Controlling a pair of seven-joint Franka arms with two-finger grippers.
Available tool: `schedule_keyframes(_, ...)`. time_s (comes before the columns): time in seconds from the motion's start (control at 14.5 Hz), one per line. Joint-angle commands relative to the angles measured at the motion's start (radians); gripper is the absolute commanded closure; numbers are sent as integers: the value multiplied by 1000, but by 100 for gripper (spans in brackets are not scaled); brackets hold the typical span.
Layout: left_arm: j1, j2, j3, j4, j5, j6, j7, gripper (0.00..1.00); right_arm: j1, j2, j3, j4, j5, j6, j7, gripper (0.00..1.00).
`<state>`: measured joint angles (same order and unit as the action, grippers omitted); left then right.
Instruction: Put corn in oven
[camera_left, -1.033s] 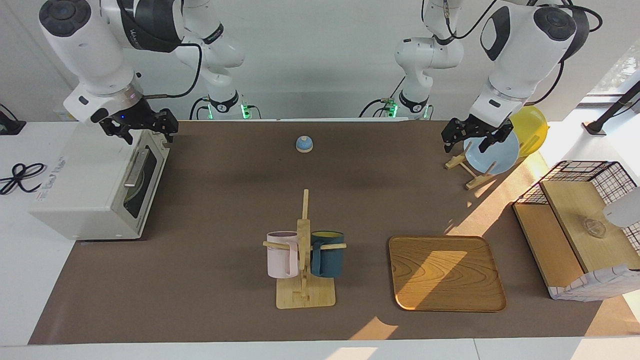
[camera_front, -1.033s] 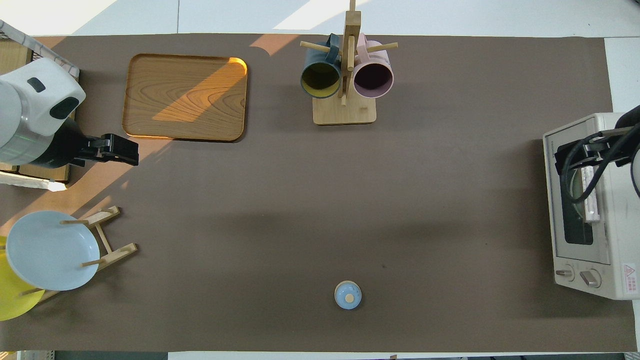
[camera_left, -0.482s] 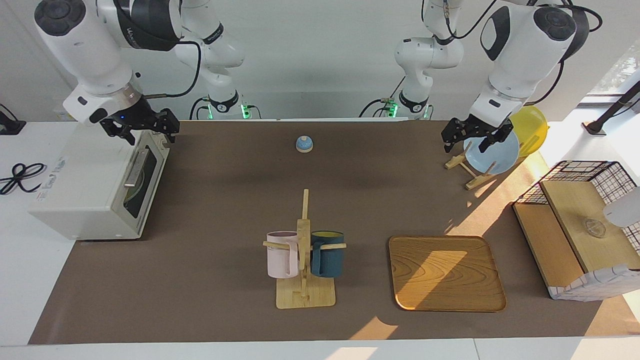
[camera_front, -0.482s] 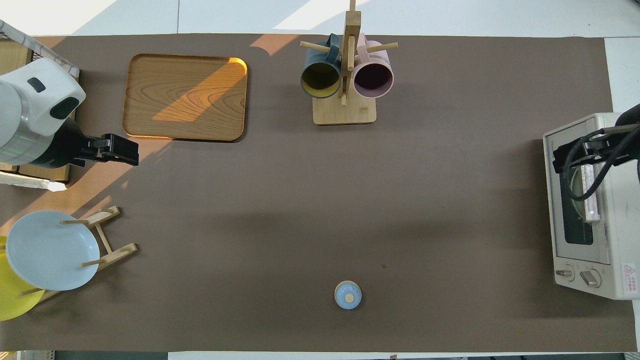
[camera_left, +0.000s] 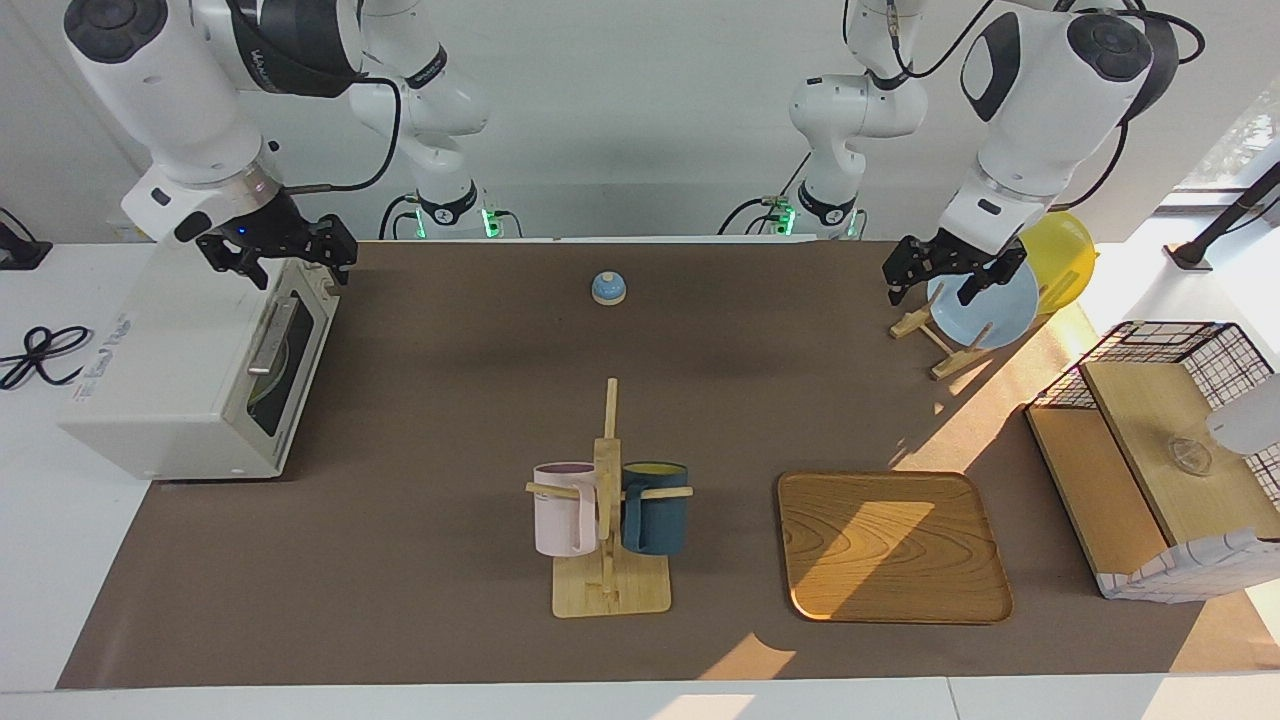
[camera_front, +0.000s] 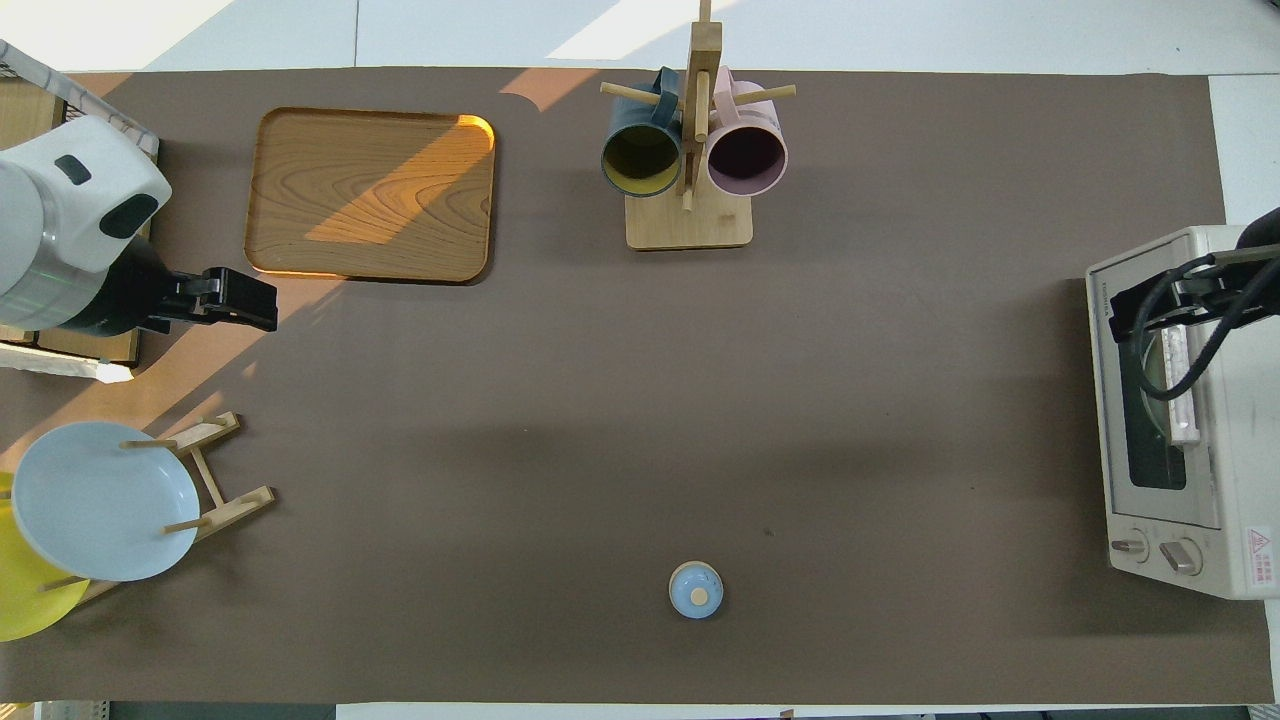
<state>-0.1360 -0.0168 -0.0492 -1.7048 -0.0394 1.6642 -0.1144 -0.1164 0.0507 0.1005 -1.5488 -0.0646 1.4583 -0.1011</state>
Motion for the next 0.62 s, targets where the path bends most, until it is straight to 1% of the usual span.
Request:
schedule_keyframes(0.0, 7, -11, -1, 2, -17, 0, 5, 0, -20, 14, -1, 21, 19, -3, 17, 0)
schedule_keyframes(0.55, 7, -11, -1, 1, -17, -1, 5, 0, -16, 12, 2, 26, 22, 7, 17, 0)
